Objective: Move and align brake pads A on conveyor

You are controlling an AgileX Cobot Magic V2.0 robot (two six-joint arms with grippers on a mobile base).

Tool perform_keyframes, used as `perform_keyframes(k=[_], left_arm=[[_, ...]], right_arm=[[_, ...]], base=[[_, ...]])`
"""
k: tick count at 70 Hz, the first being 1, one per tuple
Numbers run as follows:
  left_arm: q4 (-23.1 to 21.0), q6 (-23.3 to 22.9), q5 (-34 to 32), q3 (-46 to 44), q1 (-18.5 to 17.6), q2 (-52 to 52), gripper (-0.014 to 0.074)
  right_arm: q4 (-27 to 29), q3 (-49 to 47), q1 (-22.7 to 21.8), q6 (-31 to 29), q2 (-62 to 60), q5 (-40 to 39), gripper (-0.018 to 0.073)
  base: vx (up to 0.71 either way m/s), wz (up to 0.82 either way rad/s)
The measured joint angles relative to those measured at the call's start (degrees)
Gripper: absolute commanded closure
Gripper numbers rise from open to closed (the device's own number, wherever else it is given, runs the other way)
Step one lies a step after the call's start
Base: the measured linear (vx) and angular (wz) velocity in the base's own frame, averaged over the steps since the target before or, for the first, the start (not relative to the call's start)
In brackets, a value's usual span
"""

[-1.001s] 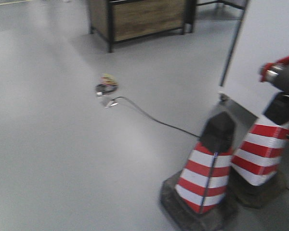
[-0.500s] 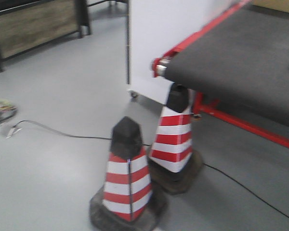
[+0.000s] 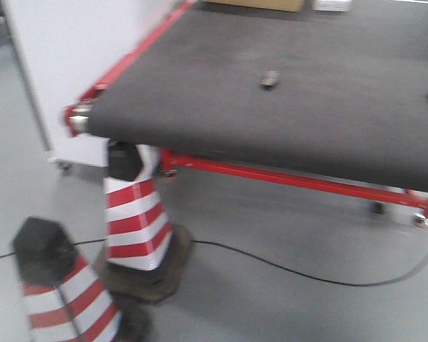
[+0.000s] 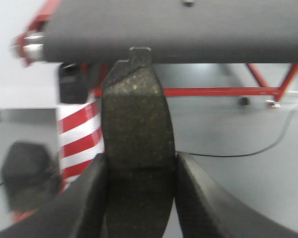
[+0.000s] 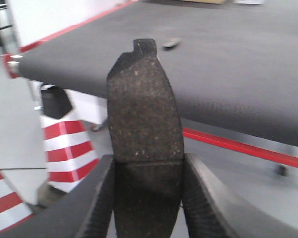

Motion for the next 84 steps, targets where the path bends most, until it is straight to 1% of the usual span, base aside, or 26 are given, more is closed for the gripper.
perform_keyframes(k=[22,43,59,84], left_arm=[[0.0,0.0,0.0,0.0,0.0,0.0,0.0603],[0.0,0.0,0.1,0.0,0.0,0.0,0.0603],[0.0,0.0,0.0,0.0,0.0,0.0,0.0603],[0.0,0.0,0.1,0.0,0.0,0.0,0.0603]], right_arm=[[0.0,0.0,0.0,0.0,0.0,0.0,0.0556],[0.0,0.0,0.0,0.0,0.0,0.0,0.0556],[0.0,0.0,0.0,0.0,0.0,0.0,0.0556],[0.0,0.0,0.0,0.0,0.0,0.0,0.0556]], base=[[0.08,-0.53],[0.13,-0.34],[0.23,-0.12],[0.32,0.05]])
